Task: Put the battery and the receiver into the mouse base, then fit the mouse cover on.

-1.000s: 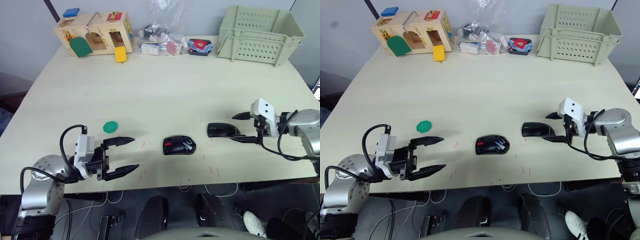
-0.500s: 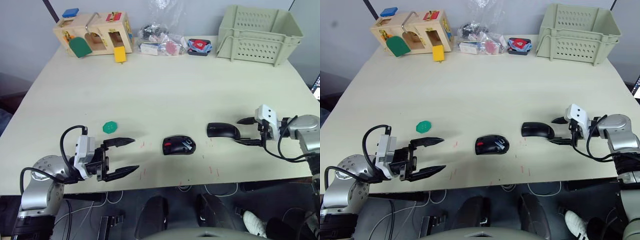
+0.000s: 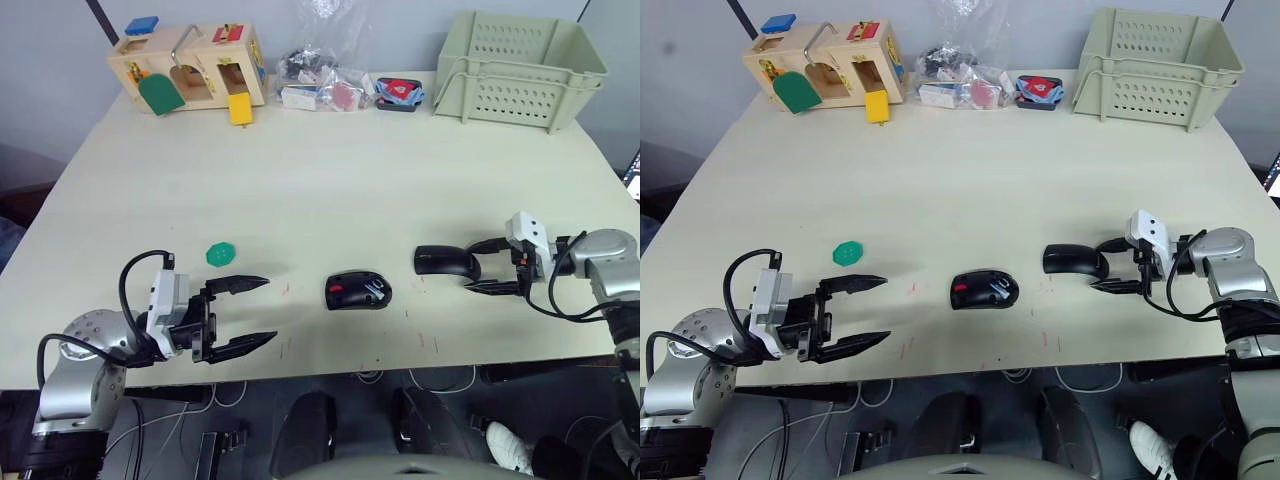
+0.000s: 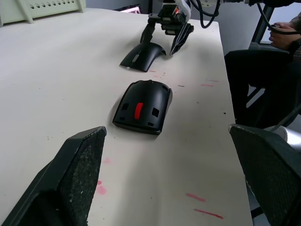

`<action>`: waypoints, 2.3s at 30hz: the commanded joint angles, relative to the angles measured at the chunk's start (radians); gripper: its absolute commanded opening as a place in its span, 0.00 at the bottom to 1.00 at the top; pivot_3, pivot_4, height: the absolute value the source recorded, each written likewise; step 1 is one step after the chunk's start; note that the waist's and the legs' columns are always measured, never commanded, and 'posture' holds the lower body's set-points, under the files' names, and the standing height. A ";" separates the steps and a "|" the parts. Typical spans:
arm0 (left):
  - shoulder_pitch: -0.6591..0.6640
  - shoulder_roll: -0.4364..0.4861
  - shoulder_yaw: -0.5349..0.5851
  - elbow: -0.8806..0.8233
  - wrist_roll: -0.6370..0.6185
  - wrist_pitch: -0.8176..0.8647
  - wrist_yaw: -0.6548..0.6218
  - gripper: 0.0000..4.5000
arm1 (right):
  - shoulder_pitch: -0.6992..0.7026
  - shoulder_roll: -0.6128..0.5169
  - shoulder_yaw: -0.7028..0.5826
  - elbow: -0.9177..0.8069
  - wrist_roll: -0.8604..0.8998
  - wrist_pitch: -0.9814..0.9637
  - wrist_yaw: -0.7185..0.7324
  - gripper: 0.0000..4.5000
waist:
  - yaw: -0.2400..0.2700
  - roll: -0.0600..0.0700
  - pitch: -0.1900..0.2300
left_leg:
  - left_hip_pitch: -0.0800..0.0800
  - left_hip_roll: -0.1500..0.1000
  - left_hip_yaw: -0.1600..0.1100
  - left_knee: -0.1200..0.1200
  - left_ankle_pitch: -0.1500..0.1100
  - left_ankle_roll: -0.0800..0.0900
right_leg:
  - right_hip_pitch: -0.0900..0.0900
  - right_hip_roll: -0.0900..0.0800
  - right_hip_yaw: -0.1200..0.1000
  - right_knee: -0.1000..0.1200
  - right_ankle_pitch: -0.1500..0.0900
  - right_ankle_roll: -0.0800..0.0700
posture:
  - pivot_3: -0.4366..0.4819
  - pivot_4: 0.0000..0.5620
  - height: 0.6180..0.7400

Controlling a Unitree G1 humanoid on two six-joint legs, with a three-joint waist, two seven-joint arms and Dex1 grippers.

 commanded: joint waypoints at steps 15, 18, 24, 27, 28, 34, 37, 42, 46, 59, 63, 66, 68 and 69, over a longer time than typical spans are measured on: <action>-0.005 0.009 0.014 -0.011 -0.012 -0.009 -0.005 1.00 | -0.022 -0.016 -0.028 0.019 -0.002 -0.039 -0.012 0.99 | 0.000 0.000 0.000 | 0.000 0.000 0.000 0.000 0.000 0.000 | 0.000 0.000 0.000 0.000 0.000 0.000 | 0.48 0.27 1.00; -0.005 0.009 0.012 -0.010 -0.012 -0.009 -0.007 1.00 | -0.022 -0.016 -0.027 0.023 -0.007 -0.049 -0.019 0.81 | 0.000 0.000 0.000 | 0.000 0.000 0.000 0.000 0.000 0.000 | 0.000 0.000 0.000 0.000 0.000 0.000 | 0.48 0.27 1.00; -0.004 0.009 0.014 -0.010 -0.011 -0.009 -0.007 1.00 | -0.022 -0.018 -0.028 0.021 -0.007 -0.050 -0.021 0.74 | 0.000 0.000 0.000 | 0.000 0.000 0.000 0.000 0.000 0.000 | 0.000 0.000 0.000 0.000 0.000 0.000 | 0.48 0.27 1.00; -0.004 0.009 0.014 -0.010 -0.011 -0.008 -0.006 1.00 | -0.021 -0.024 -0.031 0.005 -0.004 -0.046 -0.024 0.74 | 0.000 0.000 0.000 | 0.000 0.000 0.000 0.000 0.000 0.000 | 0.000 0.000 0.000 0.000 0.000 0.000 | 0.48 0.27 1.00; -0.005 0.009 0.014 -0.010 -0.010 -0.008 -0.006 1.00 | -0.021 -0.025 -0.033 -0.008 0.000 -0.040 -0.023 0.74 | 0.000 0.000 0.000 | 0.000 0.000 0.000 0.000 0.000 0.000 | 0.000 0.000 0.000 0.000 0.000 0.000 | 0.48 0.27 1.00; -0.005 0.008 0.012 -0.005 -0.009 -0.011 -0.010 1.00 | -0.009 -0.028 -0.036 -0.086 0.016 0.009 -0.036 0.74 | 0.000 0.000 0.000 | 0.000 0.000 0.000 0.000 0.000 0.000 | 0.000 0.000 0.000 0.000 0.000 0.000 | 0.48 0.27 1.00; -0.008 0.006 0.007 -0.003 -0.007 -0.012 -0.011 1.00 | -0.001 -0.024 -0.031 -0.091 0.011 0.020 -0.043 0.74 | 0.000 0.000 0.000 | 0.000 0.000 0.000 0.000 0.000 0.000 | 0.000 0.000 0.000 0.000 0.000 0.000 | 0.48 0.27 1.00; -0.008 0.007 0.009 -0.003 -0.006 -0.012 -0.011 1.00 | 0.002 -0.022 -0.027 -0.080 0.004 0.017 -0.049 0.74 | 0.001 0.000 0.000 | 0.000 0.000 0.000 0.000 0.000 0.000 | 0.000 0.000 0.000 0.000 0.000 0.000 | 0.48 0.27 1.00; -0.005 0.008 0.011 -0.003 -0.006 -0.012 -0.010 1.00 | -0.001 -0.022 -0.027 -0.076 0.006 0.022 -0.049 0.62 | 0.000 0.000 0.000 | 0.000 0.000 0.000 0.000 0.000 0.000 | 0.000 0.000 0.000 0.000 0.000 0.000 | 0.48 0.27 1.00; -0.001 0.010 0.017 -0.006 -0.007 -0.010 -0.006 1.00 | 0.007 -0.040 -0.025 -0.162 0.011 0.056 -0.050 0.51 | 0.000 0.000 0.000 | 0.000 0.000 0.000 0.000 0.000 0.000 | 0.000 0.000 0.000 0.000 0.000 0.000 | 0.48 0.27 1.00; -0.001 0.011 0.018 -0.004 -0.007 -0.011 -0.007 1.00 | 0.041 -0.058 -0.023 -0.367 0.043 0.184 -0.064 0.51 | 0.001 0.000 0.000 | 0.000 0.000 0.000 0.000 0.000 0.000 | 0.000 0.000 0.000 0.000 0.000 0.000 | 0.48 0.27 1.00; -0.001 0.013 0.018 -0.003 -0.007 -0.011 -0.009 1.00 | 0.069 -0.070 -0.017 -0.536 0.067 0.291 -0.095 0.51 | 0.001 0.000 0.000 | 0.000 0.000 0.000 0.000 0.000 0.000 | 0.000 0.000 0.000 0.000 0.000 0.000 | 0.48 0.27 1.00; -0.003 0.014 0.018 0.001 -0.006 -0.012 -0.011 1.00 | 0.082 -0.074 -0.010 -0.639 0.074 0.363 -0.126 0.51 | 0.002 0.000 0.000 | 0.000 0.000 0.000 0.000 0.000 0.000 | 0.000 0.000 0.000 0.000 0.000 0.000 | 0.48 0.27 1.00; -0.005 0.016 0.018 0.003 -0.006 -0.013 -0.013 1.00 | 0.081 -0.076 -0.002 -0.704 0.081 0.424 -0.146 0.51 | 0.002 0.000 0.000 | 0.000 0.000 0.000 0.000 0.000 0.000 | 0.000 0.000 0.000 0.000 0.000 0.000 | 0.48 0.27 1.00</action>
